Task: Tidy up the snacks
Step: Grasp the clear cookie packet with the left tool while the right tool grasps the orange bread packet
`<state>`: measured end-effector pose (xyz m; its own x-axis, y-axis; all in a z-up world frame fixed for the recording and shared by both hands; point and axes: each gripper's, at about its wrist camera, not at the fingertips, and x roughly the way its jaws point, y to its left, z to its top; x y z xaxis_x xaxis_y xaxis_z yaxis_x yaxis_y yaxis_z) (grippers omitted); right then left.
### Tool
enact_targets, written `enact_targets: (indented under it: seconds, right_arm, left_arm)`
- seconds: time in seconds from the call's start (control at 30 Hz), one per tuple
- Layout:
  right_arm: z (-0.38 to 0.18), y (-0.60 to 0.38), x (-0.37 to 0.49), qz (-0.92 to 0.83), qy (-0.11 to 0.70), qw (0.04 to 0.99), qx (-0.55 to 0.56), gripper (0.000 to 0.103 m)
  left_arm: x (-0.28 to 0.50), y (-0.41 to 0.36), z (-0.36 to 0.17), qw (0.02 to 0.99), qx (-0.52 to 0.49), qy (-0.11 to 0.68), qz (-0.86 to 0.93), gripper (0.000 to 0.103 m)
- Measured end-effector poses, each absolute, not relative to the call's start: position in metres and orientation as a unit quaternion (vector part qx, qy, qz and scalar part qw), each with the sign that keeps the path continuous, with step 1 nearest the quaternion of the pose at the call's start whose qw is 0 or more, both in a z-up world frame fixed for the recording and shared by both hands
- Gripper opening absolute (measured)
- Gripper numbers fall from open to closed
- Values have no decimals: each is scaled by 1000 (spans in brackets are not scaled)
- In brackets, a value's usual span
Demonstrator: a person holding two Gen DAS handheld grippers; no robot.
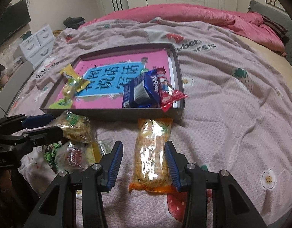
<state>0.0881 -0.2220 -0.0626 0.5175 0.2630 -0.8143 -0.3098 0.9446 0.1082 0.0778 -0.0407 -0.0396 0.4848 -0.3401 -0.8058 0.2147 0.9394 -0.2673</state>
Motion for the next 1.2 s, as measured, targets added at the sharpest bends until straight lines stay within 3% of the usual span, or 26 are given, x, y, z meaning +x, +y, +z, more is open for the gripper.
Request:
enact_targets:
  seconds: [0.63, 0.8, 1.2]
  right_arm:
    - [-87, -231, 109, 153, 499, 853, 10, 45]
    - [-89, -224, 111, 163, 496, 853, -8, 41]
    - [-69, -222, 99, 200, 458, 866, -1, 36]
  left_arm:
    - [100, -56, -59, 845, -61, 505, -167, 58]
    - [104, -59, -62, 844, -69, 501, -176, 58]
    - [104, -55, -58, 844, -92, 491, -197, 44]
